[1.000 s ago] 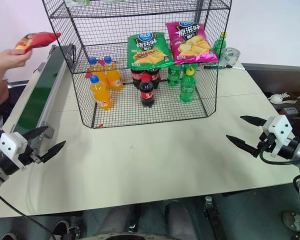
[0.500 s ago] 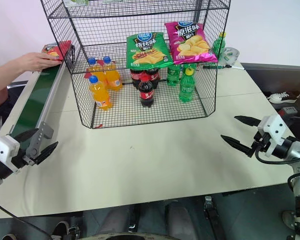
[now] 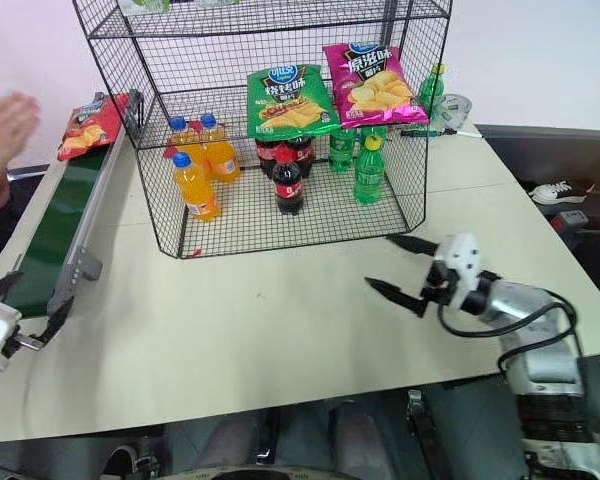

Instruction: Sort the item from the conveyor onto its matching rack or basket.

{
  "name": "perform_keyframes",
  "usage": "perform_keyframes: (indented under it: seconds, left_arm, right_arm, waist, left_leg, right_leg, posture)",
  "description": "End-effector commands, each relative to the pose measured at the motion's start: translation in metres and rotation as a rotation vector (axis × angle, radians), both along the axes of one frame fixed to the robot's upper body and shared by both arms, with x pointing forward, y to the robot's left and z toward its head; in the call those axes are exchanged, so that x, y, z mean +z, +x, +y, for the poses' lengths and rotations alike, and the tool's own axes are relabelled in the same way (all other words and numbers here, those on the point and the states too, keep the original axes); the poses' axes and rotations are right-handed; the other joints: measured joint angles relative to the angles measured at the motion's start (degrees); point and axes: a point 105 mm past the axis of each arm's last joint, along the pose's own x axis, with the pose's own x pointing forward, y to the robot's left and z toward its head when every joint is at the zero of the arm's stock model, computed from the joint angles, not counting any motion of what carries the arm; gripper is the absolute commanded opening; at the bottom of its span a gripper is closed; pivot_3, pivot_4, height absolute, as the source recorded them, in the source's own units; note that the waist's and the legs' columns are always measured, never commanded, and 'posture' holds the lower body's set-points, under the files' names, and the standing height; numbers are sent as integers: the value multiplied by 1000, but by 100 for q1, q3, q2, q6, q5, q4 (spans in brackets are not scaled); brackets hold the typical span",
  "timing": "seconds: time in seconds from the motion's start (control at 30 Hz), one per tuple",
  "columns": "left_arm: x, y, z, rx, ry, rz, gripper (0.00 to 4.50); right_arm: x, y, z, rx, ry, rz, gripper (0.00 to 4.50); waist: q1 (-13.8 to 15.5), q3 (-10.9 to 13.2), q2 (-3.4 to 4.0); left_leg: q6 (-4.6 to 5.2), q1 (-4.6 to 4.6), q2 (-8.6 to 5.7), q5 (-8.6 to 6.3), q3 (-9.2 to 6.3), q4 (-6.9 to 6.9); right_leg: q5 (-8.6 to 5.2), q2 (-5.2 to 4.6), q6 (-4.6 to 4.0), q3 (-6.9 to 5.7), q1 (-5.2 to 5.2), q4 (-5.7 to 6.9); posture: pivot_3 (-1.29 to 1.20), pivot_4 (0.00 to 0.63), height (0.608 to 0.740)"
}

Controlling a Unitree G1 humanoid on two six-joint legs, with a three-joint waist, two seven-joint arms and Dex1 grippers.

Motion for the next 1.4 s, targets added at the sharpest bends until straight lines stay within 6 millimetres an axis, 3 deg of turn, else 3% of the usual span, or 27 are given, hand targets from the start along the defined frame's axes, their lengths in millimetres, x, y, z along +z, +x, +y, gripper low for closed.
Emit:
perform_keyframes:
  seconds: [0.03,0.3,0.5,0.83,1.03,1.4]
  left_arm:
    - [14,-7,7,21,180,-53,4371]
    - [17,-27,9,-27,719,-39,4371]
    - [9,-45,27,16,835,-1,4371]
    - [-5,-62,49,160,813,17,4371]
    - [-22,-65,49,171,783,42,4371]
    - [-35,-53,42,152,758,46,4371]
  right_arm:
    - [14,-3,27,110,20,-51,4500]
    - [10,-12,48,317,13,-4,4500]
    - [8,-12,52,358,13,4,4500]
    - [6,-21,61,438,23,30,4500]
    - [-4,-30,70,489,17,56,4500]
    - [-3,-28,71,474,12,48,4500]
  waist:
    - [-5,0,-1]
    - [-1,-3,-9]
    - [-6,-3,-9]
    - [-7,-4,-10]
    - [-7,-7,-14]
    - [0,-11,-21]
  left_leg:
    - [0,-1,0,0,2,0]
    - [0,-3,0,0,1,-7]
    - [1,-2,0,-1,2,-8]
    - [1,-3,1,-1,3,-10]
    - [1,-2,1,-1,3,-10]
    - [1,-2,1,-1,3,-9]
  right_leg:
    - [0,0,0,1,-1,-1]
    - [0,0,0,-2,-3,-6]
    - [0,0,0,-2,-3,-6]
    - [0,-2,0,-2,-5,-4]
    - [1,-2,0,-2,-4,-4]
    - [1,-3,0,-3,-5,-1]
  posture:
    - [0,150,740]
    - [0,150,740]
    - [0,150,740]
    - [0,150,740]
    - [0,150,740]
    - [0,150,740]
